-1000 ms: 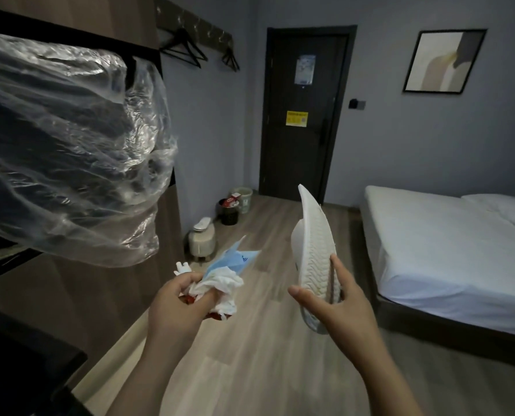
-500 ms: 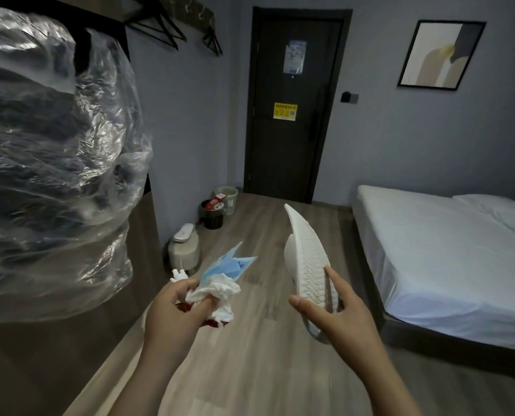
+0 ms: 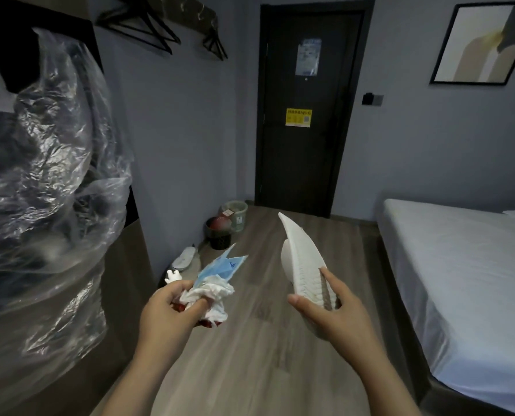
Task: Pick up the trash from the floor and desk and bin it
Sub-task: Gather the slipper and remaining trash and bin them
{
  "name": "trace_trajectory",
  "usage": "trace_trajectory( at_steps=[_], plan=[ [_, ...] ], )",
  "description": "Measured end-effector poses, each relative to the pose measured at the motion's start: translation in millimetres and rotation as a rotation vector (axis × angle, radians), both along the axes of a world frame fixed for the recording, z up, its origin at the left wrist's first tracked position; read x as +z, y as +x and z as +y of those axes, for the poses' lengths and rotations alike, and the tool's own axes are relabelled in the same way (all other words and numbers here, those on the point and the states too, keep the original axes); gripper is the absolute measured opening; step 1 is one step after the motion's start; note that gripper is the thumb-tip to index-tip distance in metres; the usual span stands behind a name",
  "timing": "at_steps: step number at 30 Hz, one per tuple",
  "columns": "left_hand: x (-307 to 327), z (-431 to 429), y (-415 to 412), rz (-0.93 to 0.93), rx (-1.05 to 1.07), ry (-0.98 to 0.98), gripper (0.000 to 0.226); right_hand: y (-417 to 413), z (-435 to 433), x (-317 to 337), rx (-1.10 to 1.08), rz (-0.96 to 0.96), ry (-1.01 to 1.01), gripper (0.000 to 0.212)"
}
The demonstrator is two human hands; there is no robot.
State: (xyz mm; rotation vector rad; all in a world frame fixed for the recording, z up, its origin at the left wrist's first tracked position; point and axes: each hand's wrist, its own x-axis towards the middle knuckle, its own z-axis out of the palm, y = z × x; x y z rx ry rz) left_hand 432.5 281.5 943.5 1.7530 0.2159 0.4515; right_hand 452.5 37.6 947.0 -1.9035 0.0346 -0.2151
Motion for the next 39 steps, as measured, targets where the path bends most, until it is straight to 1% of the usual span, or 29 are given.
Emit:
trace_trajectory(
  at_steps=[3,5,11,17,22,30,34,39],
  plan=[
    [-2.8,-6.0,46.6,0.022,-0.03,0.045,0.011,53.5,-6.2,-6.4,0.008,0.035,-0.01,0.089],
    [-5.1,-6.2,80.9,0.029,-0.015,0.064,0.012,87.7,-7.5,-11.6,0.023,0.06,-0.015,0.089],
    [-18.6,3.2,193.6,0.057,-0.022,0.038,0.005,198.5,1.9,-27.3,0.036,0.091,-0.045,0.084],
    [-23.5,51.9,322.6,0.051,0.027,0.081,0.011,331.2,40.4,-24.2,0.059,0.118,-0.097,0.084],
    [-27.5,94.6,427.0,0.096,0.072,0.096,0.008,430.9,77.5,-17.6,0.056,0.123,-0.114,0.082],
    [-53.7,128.1,554.3,0.173,0.07,0.127,0.012,566.0,104.2,-43.9,0.079,0.206,-0.123,0.077],
    [-63.8,139.8,628.5,0.157,0.11,0.129,0.016,652.7,116.7,-60.1,0.11,0.213,-0.118,0.08],
    [-63.9,151.3,728.8,0.183,0.163,0.125,0.011,773.0,132.0,-63.3,0.158,0.223,-0.064,0.073]
  ],
)
